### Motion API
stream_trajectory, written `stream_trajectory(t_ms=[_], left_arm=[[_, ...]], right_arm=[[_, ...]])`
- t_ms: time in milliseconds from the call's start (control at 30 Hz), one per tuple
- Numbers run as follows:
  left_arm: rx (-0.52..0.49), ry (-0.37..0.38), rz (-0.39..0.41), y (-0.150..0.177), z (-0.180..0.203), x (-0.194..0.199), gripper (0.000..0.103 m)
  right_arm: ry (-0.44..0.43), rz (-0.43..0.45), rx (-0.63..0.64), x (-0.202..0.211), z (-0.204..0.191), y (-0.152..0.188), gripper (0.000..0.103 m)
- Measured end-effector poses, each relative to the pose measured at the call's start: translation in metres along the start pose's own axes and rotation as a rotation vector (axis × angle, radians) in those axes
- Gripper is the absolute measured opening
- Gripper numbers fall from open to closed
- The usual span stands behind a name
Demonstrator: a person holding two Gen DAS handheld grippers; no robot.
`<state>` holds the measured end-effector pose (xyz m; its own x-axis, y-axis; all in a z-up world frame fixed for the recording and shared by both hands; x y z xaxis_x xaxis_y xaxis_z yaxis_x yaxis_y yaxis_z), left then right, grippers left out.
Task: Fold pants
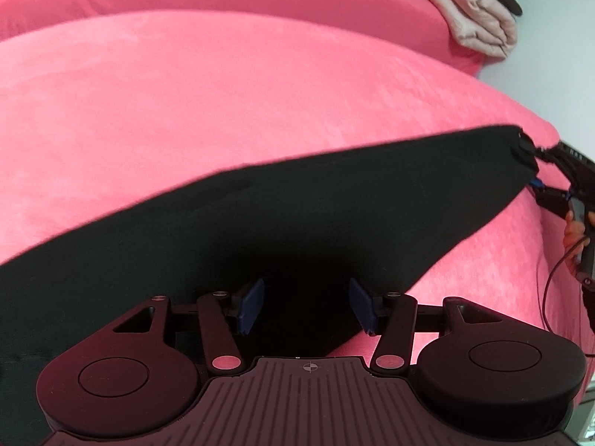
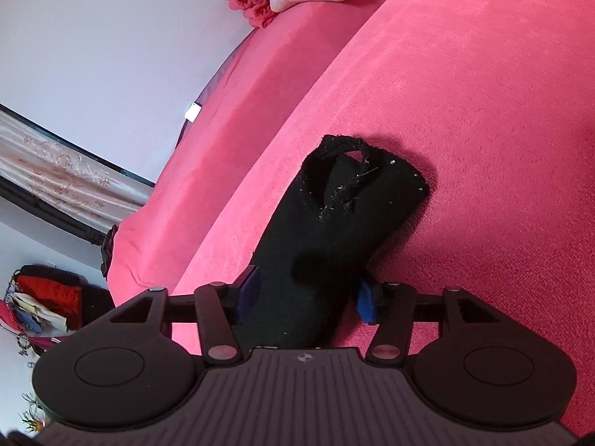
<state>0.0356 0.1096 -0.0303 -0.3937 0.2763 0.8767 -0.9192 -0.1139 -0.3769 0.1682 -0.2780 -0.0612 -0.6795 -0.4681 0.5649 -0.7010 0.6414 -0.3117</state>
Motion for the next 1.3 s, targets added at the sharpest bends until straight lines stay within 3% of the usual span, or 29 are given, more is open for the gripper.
stream_trajectory(t_ms=[133, 300, 433, 600, 733, 833, 1033, 1133, 1200, 1300], left_arm=[[0.003, -0.042, 0.028, 0.003, -0.015, 0.026, 0.103], [0.059, -0.113, 0.024, 0.018, -0.049, 0.04, 0.103], [0.181, -0.114, 0.047, 0.022, -0.078, 0.046, 0.103], [0.238, -0.103, 0.076, 0.023, -0.09, 0.051, 0.103], [0.206, -0.129, 0.033, 0.025, -0.094, 0.04, 0.103], [0.211, -0.122, 0.009, 0.026, -0.099, 0.03, 0.103], [0.233, -0.092, 0.02, 0.029, -0.108, 0.029, 0.103], [0.226, -0.087, 0.024, 0.034, -0.11, 0.033, 0.103], [0.217, -0.084, 0.02, 0.034, -0.109, 0.032, 0.103], [0.21, -0.073, 0.01, 0.036, -0.11, 0.031, 0.103]], right_arm=[[0.005, -0.012, -0.011, 0.005, 0.005, -0.001, 0.047], [-0.022, -0.065, 0.015, 0.039, 0.008, 0.027, 0.054], [-0.087, -0.25, 0.164, 0.053, -0.015, 0.093, 0.054], [-0.292, -0.559, 0.43, 0.025, -0.092, 0.207, 0.054], [-0.442, -0.712, 0.588, -0.006, -0.152, 0.283, 0.054], [-0.488, -0.761, 0.71, -0.025, -0.182, 0.322, 0.054], [-0.528, -0.812, 0.759, -0.048, -0.21, 0.355, 0.054], [-0.523, -0.817, 0.707, -0.055, -0.211, 0.355, 0.054], [-0.561, -0.906, 0.684, -0.048, -0.208, 0.362, 0.054], [-0.589, -0.911, 0.823, -0.026, -0.205, 0.36, 0.054]])
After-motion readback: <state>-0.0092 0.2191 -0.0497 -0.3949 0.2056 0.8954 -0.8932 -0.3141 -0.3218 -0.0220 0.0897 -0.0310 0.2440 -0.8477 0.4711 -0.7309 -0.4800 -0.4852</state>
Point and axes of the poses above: each gripper's, at about its wrist camera, not at the fingertips, and x roughly against the way its jaws point, z to its right, y to its underside, the point moved 5 cm from there along -x, roughly the way its jaws point
